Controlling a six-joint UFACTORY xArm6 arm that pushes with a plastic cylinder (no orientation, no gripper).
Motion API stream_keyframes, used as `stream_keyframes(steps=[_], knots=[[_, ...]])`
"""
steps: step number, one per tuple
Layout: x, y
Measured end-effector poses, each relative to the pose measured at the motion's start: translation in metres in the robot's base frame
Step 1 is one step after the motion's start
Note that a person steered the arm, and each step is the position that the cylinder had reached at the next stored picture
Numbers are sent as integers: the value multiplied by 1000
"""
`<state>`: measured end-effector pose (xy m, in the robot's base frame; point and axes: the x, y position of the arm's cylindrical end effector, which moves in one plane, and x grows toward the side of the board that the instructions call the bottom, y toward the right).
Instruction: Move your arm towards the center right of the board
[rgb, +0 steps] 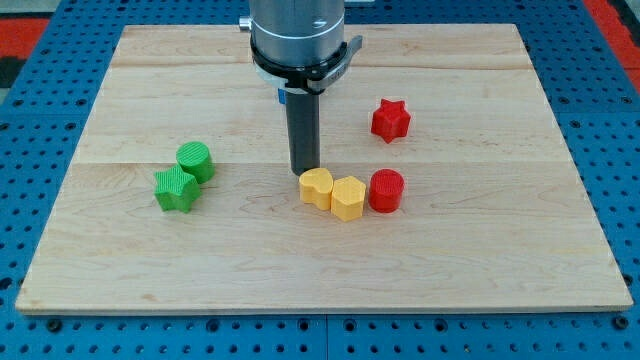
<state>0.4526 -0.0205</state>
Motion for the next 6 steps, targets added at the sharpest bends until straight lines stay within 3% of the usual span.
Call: stream_keyframes(steps=[2, 5, 6], knots=[[-17, 23], [-11, 168], [9, 213]])
